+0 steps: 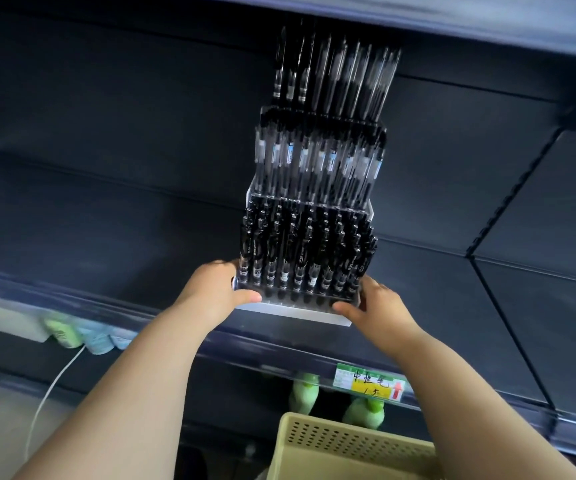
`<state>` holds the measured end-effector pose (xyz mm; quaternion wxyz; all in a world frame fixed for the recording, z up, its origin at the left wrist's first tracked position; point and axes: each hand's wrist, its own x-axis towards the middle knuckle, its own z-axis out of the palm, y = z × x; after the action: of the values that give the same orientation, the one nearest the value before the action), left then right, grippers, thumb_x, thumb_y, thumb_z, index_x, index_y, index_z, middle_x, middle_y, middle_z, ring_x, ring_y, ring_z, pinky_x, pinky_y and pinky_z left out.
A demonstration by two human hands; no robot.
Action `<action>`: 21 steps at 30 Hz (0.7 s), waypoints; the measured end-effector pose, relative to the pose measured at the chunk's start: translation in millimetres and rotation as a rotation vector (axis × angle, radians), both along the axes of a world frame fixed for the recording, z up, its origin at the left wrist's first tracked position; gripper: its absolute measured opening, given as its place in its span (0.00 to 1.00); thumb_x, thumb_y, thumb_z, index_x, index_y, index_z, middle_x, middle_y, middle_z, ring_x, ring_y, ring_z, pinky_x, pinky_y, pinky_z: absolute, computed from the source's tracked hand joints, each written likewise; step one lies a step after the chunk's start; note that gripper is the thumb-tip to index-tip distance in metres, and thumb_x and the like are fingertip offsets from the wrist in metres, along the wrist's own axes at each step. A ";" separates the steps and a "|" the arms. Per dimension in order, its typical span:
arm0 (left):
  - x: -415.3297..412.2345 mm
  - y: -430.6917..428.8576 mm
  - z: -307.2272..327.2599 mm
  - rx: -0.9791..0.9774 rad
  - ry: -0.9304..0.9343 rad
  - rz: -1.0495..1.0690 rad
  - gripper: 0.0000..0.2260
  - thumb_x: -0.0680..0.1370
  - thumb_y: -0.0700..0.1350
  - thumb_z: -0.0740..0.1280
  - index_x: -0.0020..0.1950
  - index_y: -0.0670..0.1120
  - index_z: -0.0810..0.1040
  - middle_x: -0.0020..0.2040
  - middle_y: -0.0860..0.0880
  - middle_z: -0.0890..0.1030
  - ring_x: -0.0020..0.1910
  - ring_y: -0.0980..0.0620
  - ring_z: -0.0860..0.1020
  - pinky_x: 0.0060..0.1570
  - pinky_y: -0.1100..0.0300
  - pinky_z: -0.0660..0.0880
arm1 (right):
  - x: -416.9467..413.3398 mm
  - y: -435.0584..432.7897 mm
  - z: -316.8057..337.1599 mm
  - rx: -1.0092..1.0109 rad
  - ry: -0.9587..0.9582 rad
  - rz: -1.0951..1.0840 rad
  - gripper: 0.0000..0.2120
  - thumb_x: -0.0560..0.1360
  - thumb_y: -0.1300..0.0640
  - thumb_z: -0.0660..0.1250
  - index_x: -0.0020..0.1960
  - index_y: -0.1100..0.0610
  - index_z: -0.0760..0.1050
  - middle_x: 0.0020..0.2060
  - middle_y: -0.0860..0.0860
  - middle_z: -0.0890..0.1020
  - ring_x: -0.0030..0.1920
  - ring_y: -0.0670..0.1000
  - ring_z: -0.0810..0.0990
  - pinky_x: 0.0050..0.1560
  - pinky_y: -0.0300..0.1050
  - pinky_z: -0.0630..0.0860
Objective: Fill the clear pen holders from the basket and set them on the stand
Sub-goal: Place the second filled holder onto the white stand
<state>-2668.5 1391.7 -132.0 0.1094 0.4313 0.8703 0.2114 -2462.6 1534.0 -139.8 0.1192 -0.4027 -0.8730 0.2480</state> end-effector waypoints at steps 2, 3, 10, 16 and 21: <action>1.9 0.9 -0.9 0.008 -0.008 -0.016 0.23 0.72 0.57 0.69 0.63 0.47 0.74 0.47 0.50 0.72 0.46 0.51 0.69 0.44 0.61 0.66 | 3.6 0.4 1.2 0.015 -0.017 -0.004 0.26 0.75 0.46 0.66 0.69 0.54 0.64 0.54 0.53 0.77 0.47 0.48 0.72 0.46 0.38 0.65; 3.7 2.0 -1.2 0.015 -0.020 -0.028 0.23 0.73 0.57 0.69 0.63 0.48 0.74 0.49 0.49 0.74 0.47 0.51 0.69 0.45 0.60 0.66 | 6.6 1.2 1.9 0.017 -0.025 -0.010 0.26 0.75 0.46 0.65 0.68 0.55 0.65 0.53 0.53 0.77 0.46 0.48 0.72 0.45 0.38 0.65; 30.9 23.7 -5.7 0.057 -0.052 -0.139 0.20 0.74 0.55 0.69 0.64 0.50 0.74 0.49 0.52 0.71 0.46 0.53 0.69 0.45 0.62 0.65 | 46.6 11.9 6.0 0.000 -0.026 -0.080 0.20 0.75 0.48 0.66 0.62 0.54 0.69 0.40 0.46 0.73 0.41 0.47 0.71 0.38 0.38 0.65; 59.9 47.7 -10.7 0.042 -0.035 -0.168 0.23 0.75 0.56 0.67 0.65 0.45 0.72 0.59 0.47 0.74 0.53 0.50 0.72 0.47 0.63 0.66 | 76.3 27.5 7.7 -0.003 -0.020 -0.130 0.16 0.75 0.49 0.67 0.60 0.52 0.69 0.38 0.40 0.71 0.41 0.45 0.70 0.36 0.37 0.64; 66.7 55.8 -13.5 0.066 -0.035 -0.173 0.22 0.75 0.55 0.67 0.65 0.46 0.72 0.59 0.47 0.74 0.56 0.48 0.72 0.49 0.62 0.65 | 85.9 33.6 4.6 -0.003 0.015 -0.144 0.14 0.75 0.50 0.67 0.58 0.51 0.70 0.36 0.39 0.68 0.38 0.42 0.69 0.34 0.35 0.63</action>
<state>-2601.9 1447.6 -145.5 0.1283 0.5045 0.8203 0.2370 -2376.6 1567.5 -135.1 0.1426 -0.4629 -0.8405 0.2428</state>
